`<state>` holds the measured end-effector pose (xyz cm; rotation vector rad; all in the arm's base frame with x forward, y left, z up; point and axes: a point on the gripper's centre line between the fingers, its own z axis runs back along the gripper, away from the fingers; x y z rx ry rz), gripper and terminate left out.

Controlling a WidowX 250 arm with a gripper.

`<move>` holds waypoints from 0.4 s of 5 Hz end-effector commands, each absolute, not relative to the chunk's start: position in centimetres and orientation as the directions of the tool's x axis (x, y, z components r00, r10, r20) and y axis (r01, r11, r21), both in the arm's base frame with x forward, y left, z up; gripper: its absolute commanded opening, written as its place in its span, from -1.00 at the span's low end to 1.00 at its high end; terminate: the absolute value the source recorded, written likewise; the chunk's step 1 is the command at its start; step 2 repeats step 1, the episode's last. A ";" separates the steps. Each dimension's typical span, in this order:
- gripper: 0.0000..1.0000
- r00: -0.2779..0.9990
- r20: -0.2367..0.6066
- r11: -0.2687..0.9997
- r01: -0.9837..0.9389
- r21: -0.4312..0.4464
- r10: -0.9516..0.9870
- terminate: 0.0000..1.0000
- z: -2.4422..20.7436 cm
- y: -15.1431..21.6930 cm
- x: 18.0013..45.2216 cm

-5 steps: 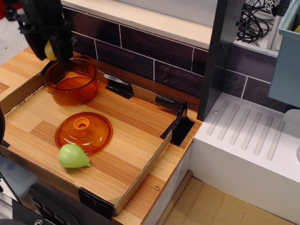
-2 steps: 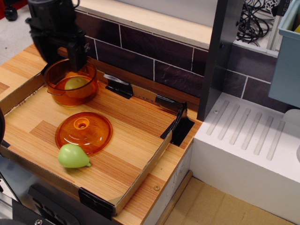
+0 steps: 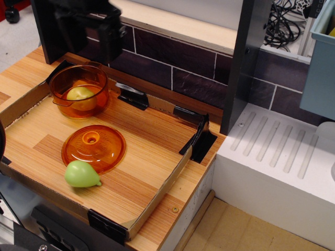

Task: Put potato in pot

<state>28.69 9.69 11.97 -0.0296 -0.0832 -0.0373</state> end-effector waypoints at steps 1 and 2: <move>1.00 0.989 0.144 0.999 0.046 -0.004 -0.045 1.00 14.2 8.9 28.1; 1.00 0.989 0.144 0.999 0.046 -0.004 -0.045 1.00 14.2 8.9 28.1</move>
